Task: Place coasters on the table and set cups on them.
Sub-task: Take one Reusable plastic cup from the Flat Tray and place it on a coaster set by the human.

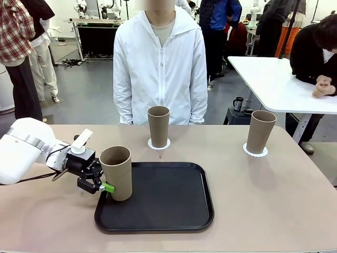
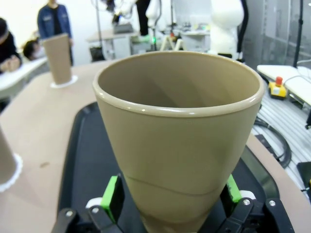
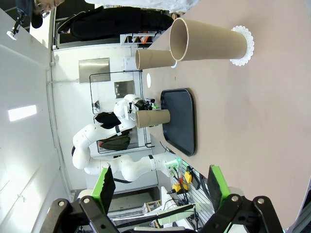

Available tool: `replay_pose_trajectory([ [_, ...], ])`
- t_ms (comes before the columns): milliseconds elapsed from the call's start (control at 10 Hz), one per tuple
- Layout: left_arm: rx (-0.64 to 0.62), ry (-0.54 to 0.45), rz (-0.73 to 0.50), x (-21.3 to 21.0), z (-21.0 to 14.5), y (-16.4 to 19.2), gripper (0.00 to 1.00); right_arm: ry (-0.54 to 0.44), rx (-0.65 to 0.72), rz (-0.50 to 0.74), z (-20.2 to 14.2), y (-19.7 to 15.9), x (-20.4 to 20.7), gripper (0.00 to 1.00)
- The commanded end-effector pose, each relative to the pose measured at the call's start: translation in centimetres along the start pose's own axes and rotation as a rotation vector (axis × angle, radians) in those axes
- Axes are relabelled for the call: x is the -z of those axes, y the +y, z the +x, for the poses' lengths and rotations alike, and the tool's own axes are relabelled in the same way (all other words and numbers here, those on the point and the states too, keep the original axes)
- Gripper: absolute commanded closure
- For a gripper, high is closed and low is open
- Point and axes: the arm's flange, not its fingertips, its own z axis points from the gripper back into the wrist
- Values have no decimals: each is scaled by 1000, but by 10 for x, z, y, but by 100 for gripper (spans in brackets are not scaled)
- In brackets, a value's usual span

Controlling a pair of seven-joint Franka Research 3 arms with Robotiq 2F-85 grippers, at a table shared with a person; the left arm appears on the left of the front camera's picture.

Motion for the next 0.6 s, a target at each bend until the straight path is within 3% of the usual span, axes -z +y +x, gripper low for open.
replay_pose_trajectory([
  [0, 85, 4, -38, 6, -6, 0, 0, -5, 3, -6, 0, 1, 0, 0],
  [100, 110, -3, -52, 7, -7, -1, 48, -5, 3, -6, 0, 1, 0, 0],
  [200, 115, 1, -60, 7, -7, -2, 58, -5, 3, -6, 0, 1, 0, 0],
  [300, 120, 2, -66, 8, -8, -1, 100, -5, 3, -6, 0, 1, 0, 0],
  [500, 112, 8, -45, 0, -4, -4, 100, -5, 3, -6, 0, 1, 0, 0],
])
